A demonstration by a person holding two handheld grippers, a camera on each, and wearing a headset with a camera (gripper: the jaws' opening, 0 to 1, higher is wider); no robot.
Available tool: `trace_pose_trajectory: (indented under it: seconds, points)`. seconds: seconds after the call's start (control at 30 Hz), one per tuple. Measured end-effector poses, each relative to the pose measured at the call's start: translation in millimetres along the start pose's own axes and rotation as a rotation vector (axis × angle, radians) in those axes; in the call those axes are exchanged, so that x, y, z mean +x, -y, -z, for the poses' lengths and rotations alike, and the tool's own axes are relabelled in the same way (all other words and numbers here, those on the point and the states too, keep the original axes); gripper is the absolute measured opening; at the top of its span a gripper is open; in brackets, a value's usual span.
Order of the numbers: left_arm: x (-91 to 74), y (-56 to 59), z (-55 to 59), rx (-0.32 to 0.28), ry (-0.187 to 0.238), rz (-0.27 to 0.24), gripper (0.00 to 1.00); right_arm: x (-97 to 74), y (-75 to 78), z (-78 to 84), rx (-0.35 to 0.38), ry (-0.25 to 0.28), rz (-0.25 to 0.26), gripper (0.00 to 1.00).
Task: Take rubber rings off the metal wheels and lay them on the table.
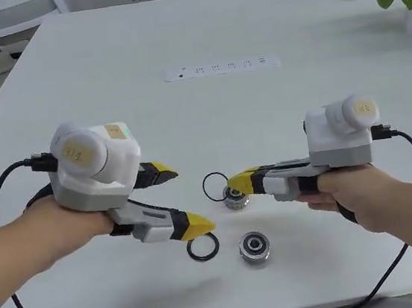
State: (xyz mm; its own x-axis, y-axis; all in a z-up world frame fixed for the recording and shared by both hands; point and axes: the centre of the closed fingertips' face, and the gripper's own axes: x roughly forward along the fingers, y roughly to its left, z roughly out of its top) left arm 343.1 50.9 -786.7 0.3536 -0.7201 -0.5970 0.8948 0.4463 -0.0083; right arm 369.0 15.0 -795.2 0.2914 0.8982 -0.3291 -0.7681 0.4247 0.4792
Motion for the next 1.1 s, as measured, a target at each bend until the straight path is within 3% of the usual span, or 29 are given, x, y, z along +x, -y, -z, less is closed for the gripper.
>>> trace_pose_trajectory:
  seconds: [0.57,1.1]
  points:
    - [-28.8,13.1,10.5,-0.007,0.009,-0.017,0.76,0.9,-20.8,2.9,-0.008,-0.017,-0.054,0.0]
    - [-53.9,21.9,18.8,-0.038,0.027,-0.05,0.83,10.5,-40.4,20.8,0.001,-0.083,-0.103,0.0]
